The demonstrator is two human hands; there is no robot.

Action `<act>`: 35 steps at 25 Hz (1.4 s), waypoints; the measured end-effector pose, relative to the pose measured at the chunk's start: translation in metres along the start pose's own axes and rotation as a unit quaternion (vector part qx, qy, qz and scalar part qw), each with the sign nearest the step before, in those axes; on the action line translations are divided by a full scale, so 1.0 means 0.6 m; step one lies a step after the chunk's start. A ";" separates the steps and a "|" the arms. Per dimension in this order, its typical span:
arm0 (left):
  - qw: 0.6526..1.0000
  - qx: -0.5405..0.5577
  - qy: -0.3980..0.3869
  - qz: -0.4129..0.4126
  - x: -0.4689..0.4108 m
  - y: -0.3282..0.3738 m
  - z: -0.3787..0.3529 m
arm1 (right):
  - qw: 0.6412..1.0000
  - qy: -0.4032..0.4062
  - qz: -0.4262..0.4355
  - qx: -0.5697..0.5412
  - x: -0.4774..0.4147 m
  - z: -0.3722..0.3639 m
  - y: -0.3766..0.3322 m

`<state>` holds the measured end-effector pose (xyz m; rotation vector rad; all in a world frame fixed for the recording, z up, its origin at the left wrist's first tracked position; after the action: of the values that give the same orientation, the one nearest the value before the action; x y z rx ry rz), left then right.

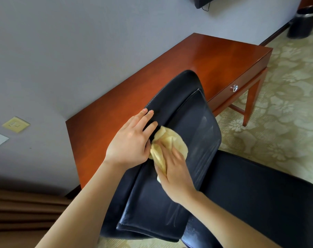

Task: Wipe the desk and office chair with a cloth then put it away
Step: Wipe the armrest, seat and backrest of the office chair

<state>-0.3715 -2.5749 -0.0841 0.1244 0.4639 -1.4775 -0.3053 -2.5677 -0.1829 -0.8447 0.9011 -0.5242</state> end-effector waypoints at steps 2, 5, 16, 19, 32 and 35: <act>1.000 0.001 -0.002 0.000 0.001 0.002 0.002 | 0.992 -0.038 0.084 0.084 0.010 -0.005 0.003; 1.000 -0.001 -0.005 0.005 0.001 0.001 0.001 | 0.974 -0.063 0.117 0.182 -0.030 0.010 0.054; 0.999 -0.027 -0.016 0.008 -0.002 -0.003 -0.006 | 0.935 0.039 -0.350 0.052 -0.175 0.095 0.311; 1.000 -0.022 -0.022 0.003 0.000 -0.004 -0.009 | 0.918 0.041 -0.390 0.062 -0.165 0.086 0.309; 0.989 -0.076 -0.041 -0.121 0.030 0.059 0.009 | 0.981 0.033 -0.155 -0.107 0.126 -0.071 0.009; 0.962 -0.165 -0.164 -0.143 0.101 0.072 -0.032 | 0.994 -0.015 0.088 0.057 0.204 -0.101 -0.090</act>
<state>-0.3324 -2.6198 -0.1329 -0.4642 0.4621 -1.6406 -0.2937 -2.7104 -0.2164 -0.6605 0.9004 -0.4037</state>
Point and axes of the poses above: each hand's wrist, its own x-axis away from the middle knuckle, its own z-axis out of the back of the hand, y = z × x, the point moved 10 cm from there along -x, towards the middle knuckle, and after that the axes turned 11 degrees about y, right-handed, at the moved point
